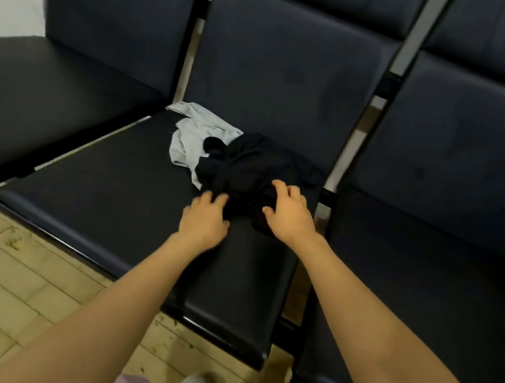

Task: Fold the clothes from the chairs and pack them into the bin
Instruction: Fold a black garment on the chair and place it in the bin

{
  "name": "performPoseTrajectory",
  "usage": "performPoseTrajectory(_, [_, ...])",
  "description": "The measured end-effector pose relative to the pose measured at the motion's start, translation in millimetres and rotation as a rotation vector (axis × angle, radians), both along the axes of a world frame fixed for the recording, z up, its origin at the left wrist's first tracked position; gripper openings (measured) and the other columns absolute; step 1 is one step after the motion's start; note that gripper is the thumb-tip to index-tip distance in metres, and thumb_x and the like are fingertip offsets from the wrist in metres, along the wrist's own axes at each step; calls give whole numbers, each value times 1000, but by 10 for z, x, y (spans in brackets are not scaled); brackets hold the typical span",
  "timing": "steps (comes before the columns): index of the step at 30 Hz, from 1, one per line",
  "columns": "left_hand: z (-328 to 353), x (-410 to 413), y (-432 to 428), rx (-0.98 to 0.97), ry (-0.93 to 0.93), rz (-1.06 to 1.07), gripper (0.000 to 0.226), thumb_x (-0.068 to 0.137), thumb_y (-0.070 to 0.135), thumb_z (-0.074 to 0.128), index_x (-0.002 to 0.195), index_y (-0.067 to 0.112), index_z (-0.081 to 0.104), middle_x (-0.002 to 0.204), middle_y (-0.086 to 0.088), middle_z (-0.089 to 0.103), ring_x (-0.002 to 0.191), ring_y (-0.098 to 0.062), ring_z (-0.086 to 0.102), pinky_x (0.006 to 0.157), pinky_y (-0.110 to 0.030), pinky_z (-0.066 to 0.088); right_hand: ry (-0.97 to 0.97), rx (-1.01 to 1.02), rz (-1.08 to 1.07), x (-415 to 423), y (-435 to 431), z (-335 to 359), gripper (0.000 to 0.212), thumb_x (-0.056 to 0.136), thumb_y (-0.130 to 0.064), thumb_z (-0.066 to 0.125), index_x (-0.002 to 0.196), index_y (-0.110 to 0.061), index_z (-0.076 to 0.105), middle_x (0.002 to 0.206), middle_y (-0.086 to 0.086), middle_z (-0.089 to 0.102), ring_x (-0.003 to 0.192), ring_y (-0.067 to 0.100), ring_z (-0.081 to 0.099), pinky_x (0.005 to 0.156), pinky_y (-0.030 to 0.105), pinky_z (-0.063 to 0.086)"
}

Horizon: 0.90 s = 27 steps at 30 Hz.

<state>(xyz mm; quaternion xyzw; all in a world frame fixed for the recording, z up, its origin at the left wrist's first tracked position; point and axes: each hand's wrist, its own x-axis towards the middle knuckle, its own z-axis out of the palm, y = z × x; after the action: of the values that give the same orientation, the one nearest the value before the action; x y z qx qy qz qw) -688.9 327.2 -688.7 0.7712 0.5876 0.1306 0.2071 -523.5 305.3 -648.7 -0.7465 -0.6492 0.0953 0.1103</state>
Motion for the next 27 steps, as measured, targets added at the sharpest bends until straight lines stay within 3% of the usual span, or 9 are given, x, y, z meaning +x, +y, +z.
performPoseTrajectory(3, [-219, 14, -10, 143, 34, 24, 36, 99, 31, 45, 131, 16, 49, 136, -4, 44, 126, -25, 39, 106, -36, 29, -4, 58, -24, -17, 280, -116, 61, 96, -27, 55, 148, -21, 23, 145, 11, 27, 131, 32, 32, 102, 48, 40])
performPoseTrajectory(6, [-190, 33, 11, 182, 65, 33, 29, 99, 30, 46, 123, 16, 54, 128, -1, 49, 120, -24, 43, 103, -37, 33, 11, 43, -26, -63, 449, -222, 38, 96, -23, 53, 133, -17, 42, 136, 11, 38, 124, 32, 37, 96, 46, 42])
performPoseTrajectory(11, [-46, 114, -65, 220, -83, 168, 62, 94, 40, 54, 140, 9, 27, 127, -10, 52, 118, -28, 48, 100, -43, 36, 279, 256, 2, 22, 243, -153, 18, 99, -18, 48, 114, -12, 54, 111, 10, 57, 103, 27, 55, 83, 36, 45])
performPoseTrajectory(14, [49, 101, -85, 344, -114, 130, 81, 88, 40, 64, 151, 21, 17, 141, -14, 29, 127, -33, 32, 105, -44, 30, 540, 376, 63, 164, -159, 122, 8, 101, -20, 44, 102, -19, 51, 90, 6, 60, 82, 23, 58, 71, 32, 43])
performPoseTrajectory(16, [90, 106, -101, 302, -157, 37, 60, 88, 42, 64, 141, 29, 40, 155, -13, 9, 140, -39, 10, 113, -51, 17, 655, 363, 114, 285, -455, 297, 10, 102, -20, 41, 99, -19, 51, 90, 5, 61, 86, 23, 58, 74, 31, 45])
performPoseTrajectory(18, [111, 189, -169, 227, -161, -105, 35, 90, 40, 61, 121, 24, 59, 158, -6, 10, 145, -33, -1, 115, -55, 8, 679, 316, 127, 439, -708, 418, 12, 102, -21, 42, 98, -22, 53, 94, -3, 63, 92, 17, 60, 83, 33, 47])
performPoseTrajectory(20, [159, 367, -359, 157, -123, -274, 26, 92, 36, 59, 109, 16, 57, 143, -3, 39, 142, -29, 20, 114, -52, 12, 633, 286, 110, 607, -952, 504, 13, 101, -24, 44, 97, -28, 55, 95, -9, 64, 95, 13, 60, 88, 37, 48])
performPoseTrajectory(23, [279, 636, -736, 11, -166, -391, 24, 93, 32, 60, 98, 19, 40, 98, -4, 60, 100, -29, 57, 97, -43, 41, 602, 290, 47, 837, -1349, 640, 13, 99, -26, 49, 95, -31, 60, 93, -17, 65, 95, 3, 60, 87, 29, 47])
performPoseTrajectory(27, [478, 987, -1177, -132, -394, -403, 16, 96, 25, 54, 93, 22, 40, 99, -10, 63, 87, -22, 61, 75, -37, 49, 416, 365, -94, 1212, -1882, 817, 11, 97, -30, 54, 94, -26, 64, 84, -13, 65, 83, 4, 61, 69, 15, 43])
